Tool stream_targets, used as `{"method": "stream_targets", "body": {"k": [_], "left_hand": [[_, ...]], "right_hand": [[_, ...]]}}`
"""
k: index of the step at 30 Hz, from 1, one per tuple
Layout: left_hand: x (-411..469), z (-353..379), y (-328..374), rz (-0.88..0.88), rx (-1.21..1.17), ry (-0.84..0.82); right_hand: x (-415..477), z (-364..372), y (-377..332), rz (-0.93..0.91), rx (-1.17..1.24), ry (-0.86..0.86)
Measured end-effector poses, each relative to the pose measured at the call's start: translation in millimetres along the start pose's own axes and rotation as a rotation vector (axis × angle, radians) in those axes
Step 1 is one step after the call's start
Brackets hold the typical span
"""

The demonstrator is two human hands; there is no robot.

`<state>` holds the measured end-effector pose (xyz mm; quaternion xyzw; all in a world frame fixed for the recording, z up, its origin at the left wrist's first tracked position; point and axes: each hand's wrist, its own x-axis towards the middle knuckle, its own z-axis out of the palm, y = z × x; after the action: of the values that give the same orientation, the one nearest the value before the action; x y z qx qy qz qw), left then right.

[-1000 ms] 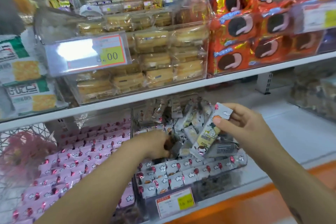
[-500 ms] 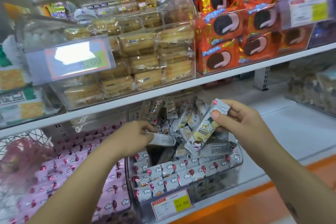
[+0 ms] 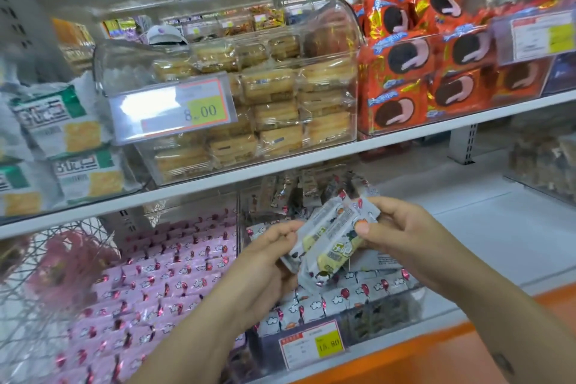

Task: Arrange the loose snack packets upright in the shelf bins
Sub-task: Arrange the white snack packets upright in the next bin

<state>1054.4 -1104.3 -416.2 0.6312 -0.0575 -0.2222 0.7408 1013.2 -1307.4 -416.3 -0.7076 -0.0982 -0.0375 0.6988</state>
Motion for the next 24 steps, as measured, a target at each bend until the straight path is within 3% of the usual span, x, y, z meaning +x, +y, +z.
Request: {"method": "stream_targets", "body": {"k": [3, 8, 14, 19, 21, 24], "left_hand": [[-2.9, 8.3, -5.6, -0.044, -0.108, -0.038], [-1.2, 9.8, -5.7, -0.043, -0.119, -0.068], [-4.4, -10.4, 18.8, 0.189, 0.618, -0.148], [0.7, -39.2, 35.3, 0.453, 1.127, 0.132], [2.7, -51.9, 31.0, 0.428, 1.323, 0.177], [8.9, -66.7, 16.2, 0.351, 1.433, 0.134]], "right_hand": [[2.5, -0.7, 1.0, -0.012, -0.031, 0.062], [2.1, 2.0, 1.4, -0.011, 0.261, 0.022], [2.5, 13.5, -3.9, -0.139, 0.013, 0.108], [16.6, 31.0, 2.1, -0.269, -0.238, 0.164], [26.2, 35.3, 5.8, -0.293, -0.347, 0.137], [41.3, 41.8, 13.7, -0.259, -0.529, 0.03]]}}
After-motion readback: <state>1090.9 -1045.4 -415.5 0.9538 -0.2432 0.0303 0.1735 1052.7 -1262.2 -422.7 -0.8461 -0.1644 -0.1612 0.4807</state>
